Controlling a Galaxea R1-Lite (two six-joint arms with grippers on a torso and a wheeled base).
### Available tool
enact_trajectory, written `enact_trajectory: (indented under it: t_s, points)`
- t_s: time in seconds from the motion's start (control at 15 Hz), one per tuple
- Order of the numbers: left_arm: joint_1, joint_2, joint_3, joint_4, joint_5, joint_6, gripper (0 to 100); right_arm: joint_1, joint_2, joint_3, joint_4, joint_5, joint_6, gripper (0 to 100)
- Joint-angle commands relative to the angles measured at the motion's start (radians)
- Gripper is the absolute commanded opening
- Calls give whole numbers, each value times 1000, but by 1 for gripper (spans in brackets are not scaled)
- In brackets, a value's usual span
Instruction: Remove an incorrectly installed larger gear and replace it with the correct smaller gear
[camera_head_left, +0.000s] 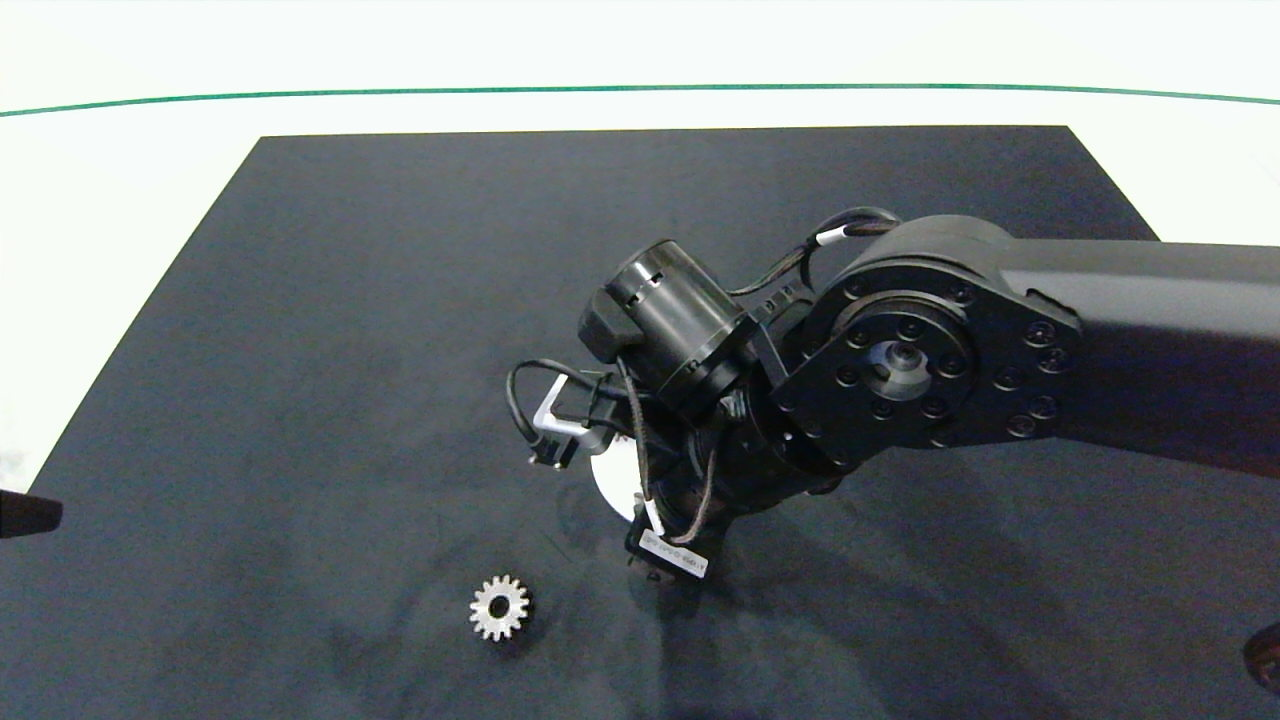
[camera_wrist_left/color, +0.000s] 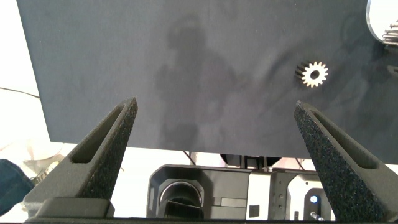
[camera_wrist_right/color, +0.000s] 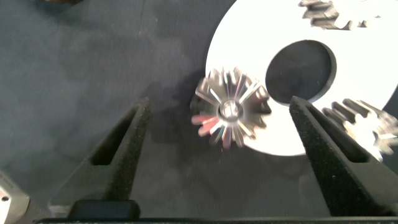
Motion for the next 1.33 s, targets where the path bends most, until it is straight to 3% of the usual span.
enact_trajectory:
  t_s: [0.07, 0.4, 0.47, 0.8, 0.87, 1.0, 1.33]
  points:
    - [-1, -1, 0, 7, 1, -2, 100, -6, 31, -1, 0, -3, -3, 84]
    - [-1, -6, 2, 7, 1, 0, 100, -18, 43, -1, -21, -10, -3, 73]
    - [-1, -7, 2, 7, 1, 0, 100, -19, 41, -1, -23, -34, -3, 72]
    - [-9, -20, 2, 5, 1, 0, 100, -19, 41, 0, -21, -39, -4, 61]
    - [-9, -20, 2, 5, 1, 0, 100, -18, 41, 0, -21, -45, -4, 60]
    - [-9, -21, 2, 5, 1, 0, 100, -15, 41, 0, -21, -89, -6, 55]
    - [-10, -21, 2, 5, 1, 0, 100, -15, 41, 14, -21, -91, -6, 46]
